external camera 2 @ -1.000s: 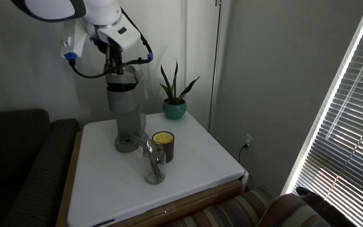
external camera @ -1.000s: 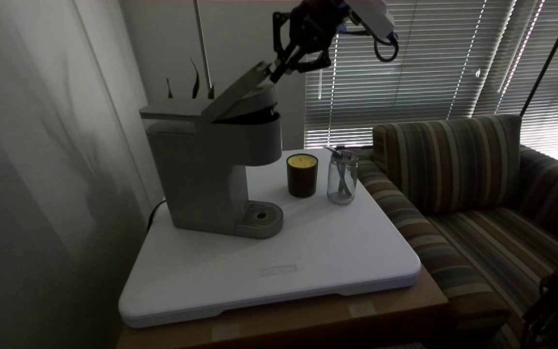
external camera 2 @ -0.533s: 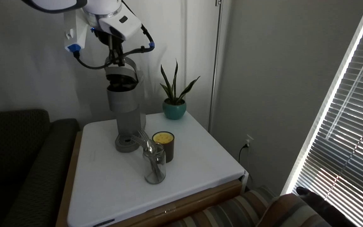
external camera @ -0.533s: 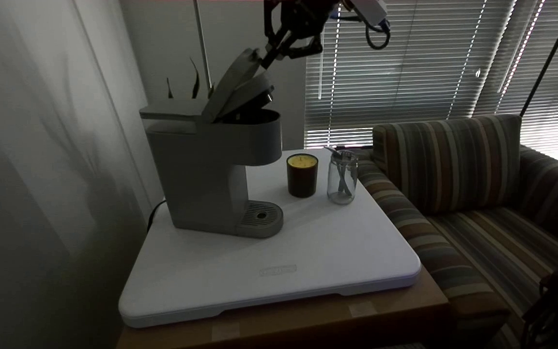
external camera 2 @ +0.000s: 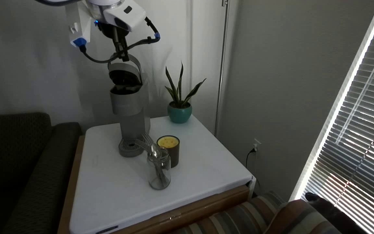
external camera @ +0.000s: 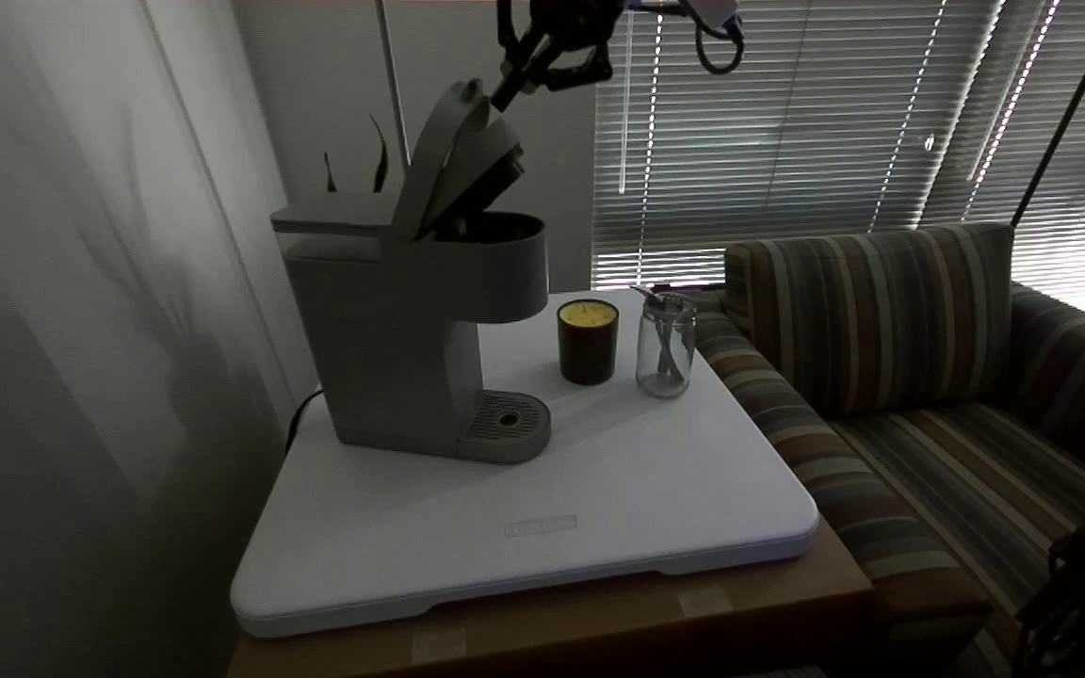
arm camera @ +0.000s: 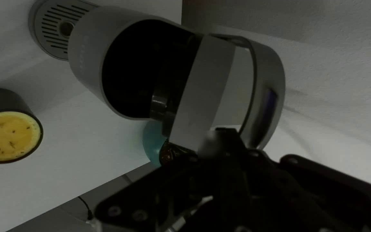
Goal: Open the lid on the coffee machine
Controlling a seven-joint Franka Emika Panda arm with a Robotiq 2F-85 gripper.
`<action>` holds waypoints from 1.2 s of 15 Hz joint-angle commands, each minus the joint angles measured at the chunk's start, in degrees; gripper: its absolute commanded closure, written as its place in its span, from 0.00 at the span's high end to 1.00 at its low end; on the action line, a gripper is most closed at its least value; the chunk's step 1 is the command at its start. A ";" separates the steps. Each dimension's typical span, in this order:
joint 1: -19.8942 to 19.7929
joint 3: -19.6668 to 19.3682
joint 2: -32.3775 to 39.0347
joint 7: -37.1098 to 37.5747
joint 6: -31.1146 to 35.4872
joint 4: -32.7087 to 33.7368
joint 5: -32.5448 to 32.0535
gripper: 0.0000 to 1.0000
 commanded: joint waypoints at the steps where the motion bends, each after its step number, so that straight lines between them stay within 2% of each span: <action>1: -0.56 1.04 2.07 -1.96 -0.67 3.30 -0.16 0.00; 7: -0.80 1.83 3.99 -3.30 -1.62 5.42 0.38 0.00; 12: -0.71 1.57 3.39 -2.53 -0.62 4.65 -0.13 0.00; 18: -0.29 -1.13 -0.86 1.70 -0.03 1.00 -6.92 0.00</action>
